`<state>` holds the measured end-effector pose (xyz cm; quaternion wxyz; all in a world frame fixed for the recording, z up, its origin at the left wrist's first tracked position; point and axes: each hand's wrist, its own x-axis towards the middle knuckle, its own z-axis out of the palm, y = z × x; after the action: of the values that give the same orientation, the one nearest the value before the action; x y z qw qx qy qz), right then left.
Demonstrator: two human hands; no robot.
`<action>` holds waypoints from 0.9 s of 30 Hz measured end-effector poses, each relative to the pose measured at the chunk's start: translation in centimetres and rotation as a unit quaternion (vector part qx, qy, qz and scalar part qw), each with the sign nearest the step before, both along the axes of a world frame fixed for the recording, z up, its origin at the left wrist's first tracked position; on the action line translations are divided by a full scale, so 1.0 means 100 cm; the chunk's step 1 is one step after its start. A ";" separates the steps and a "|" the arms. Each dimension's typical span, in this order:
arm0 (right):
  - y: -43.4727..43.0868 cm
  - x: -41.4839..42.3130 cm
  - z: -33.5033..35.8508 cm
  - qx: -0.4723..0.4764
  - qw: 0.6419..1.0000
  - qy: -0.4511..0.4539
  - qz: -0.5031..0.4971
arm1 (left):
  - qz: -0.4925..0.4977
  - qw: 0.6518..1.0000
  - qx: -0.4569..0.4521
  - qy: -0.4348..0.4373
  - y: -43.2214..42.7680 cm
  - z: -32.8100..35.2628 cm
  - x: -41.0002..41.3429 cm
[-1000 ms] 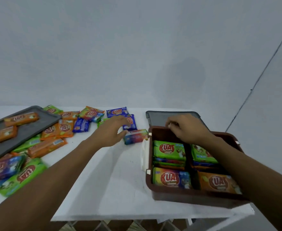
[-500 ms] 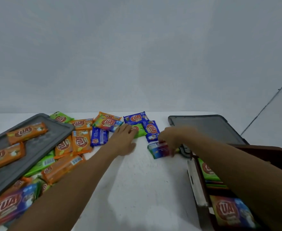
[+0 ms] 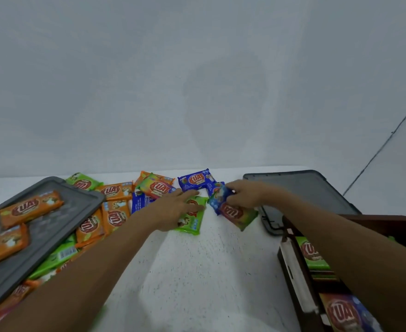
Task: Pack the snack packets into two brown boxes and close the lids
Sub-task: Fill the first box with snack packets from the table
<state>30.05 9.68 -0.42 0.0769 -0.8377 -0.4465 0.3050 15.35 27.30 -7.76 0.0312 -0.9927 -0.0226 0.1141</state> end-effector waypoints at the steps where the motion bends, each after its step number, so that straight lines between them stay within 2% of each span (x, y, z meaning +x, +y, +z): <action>1: -0.002 0.005 0.004 0.034 0.997 0.052 -0.038 | -0.011 1.000 0.001 0.008 0.001 0.001 -0.001; 3: -0.011 0.012 0.010 0.091 0.982 0.132 -0.097 | -0.012 1.000 -0.016 0.021 -0.001 0.004 -0.002; 5: -0.021 0.015 0.015 0.141 0.967 0.164 -0.137 | 0.004 0.999 -0.030 0.035 -0.007 0.009 0.001; 8: -0.038 0.015 0.029 0.188 0.953 0.171 -0.165 | 0.024 0.999 -0.037 0.028 -0.021 0.010 0.006; 12: -0.075 0.019 0.045 0.205 0.951 0.166 -0.162 | 0.056 0.994 -0.088 0.030 -0.042 0.009 0.004; 15: -0.113 0.021 0.051 0.237 0.941 0.177 -0.167 | 0.076 0.988 -0.124 -0.051 -0.062 0.015 0.004; 19: -0.167 0.026 0.055 0.291 0.935 0.120 -0.166 | 0.093 0.969 -0.177 -0.147 -0.096 0.050 0.013; 21: -0.193 0.033 0.058 0.329 0.921 0.076 -0.195 | 0.109 0.958 -0.195 -0.182 -0.119 0.074 0.019; 24: -0.229 0.045 0.060 0.359 0.902 0.062 -0.232 | 0.103 0.941 -0.238 -0.219 -0.155 0.101 0.031; 27: -0.263 0.057 0.057 0.340 0.911 0.011 -0.232 | 0.043 0.956 -0.185 -0.222 -0.194 0.111 0.042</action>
<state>35.78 -16.60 5.26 0.4310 -0.8373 -0.3151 0.1174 19.51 7.93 3.35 -0.1633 -0.9796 -0.0502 -0.1062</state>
